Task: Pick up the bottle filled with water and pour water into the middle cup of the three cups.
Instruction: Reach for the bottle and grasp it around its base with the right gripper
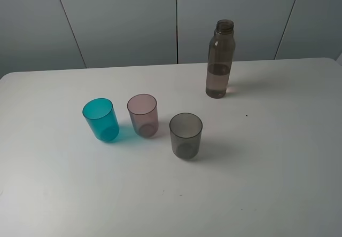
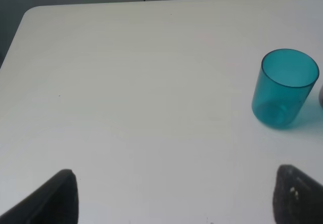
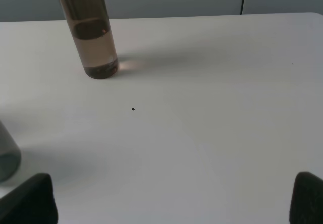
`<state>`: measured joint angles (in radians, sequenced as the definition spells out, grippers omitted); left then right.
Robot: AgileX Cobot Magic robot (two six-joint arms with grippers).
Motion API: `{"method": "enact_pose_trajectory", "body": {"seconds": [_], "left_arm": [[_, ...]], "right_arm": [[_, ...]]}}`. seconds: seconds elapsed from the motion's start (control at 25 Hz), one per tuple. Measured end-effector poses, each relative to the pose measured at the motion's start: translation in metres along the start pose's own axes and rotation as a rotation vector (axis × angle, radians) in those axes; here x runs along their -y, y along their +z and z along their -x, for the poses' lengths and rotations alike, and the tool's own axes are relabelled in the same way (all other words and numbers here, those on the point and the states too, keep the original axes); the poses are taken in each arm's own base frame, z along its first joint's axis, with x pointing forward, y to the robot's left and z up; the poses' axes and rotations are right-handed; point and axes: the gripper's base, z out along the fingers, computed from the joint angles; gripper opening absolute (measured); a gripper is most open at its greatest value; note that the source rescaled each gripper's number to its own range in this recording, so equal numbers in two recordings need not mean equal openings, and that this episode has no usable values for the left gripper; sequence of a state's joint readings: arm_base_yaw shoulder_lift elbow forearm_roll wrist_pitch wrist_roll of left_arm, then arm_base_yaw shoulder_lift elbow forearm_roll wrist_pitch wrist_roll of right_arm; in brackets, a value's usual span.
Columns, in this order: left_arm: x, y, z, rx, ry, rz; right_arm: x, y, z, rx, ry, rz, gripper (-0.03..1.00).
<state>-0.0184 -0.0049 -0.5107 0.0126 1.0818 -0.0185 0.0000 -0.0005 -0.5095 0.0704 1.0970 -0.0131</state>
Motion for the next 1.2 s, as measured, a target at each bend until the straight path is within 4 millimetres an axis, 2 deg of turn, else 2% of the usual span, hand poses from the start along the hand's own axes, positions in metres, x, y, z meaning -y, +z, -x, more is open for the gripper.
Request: {"method": "enact_pose_trajectory", "body": {"seconds": [0.88,1.0,1.2], "left_arm": [[0.000,0.000,0.000,0.000,0.000,0.000],[0.000,0.000,0.000,0.000,0.000,0.000],[0.000,0.000,0.000,0.000,0.000,0.000]], "right_arm": [[0.000,0.002,0.002,-0.016,-0.002,0.001,1.00],[-0.002,0.009,0.022,-0.026,-0.016,0.020,1.00],[-0.004,0.018,0.090,0.110,-0.055,0.032,1.00]]}}
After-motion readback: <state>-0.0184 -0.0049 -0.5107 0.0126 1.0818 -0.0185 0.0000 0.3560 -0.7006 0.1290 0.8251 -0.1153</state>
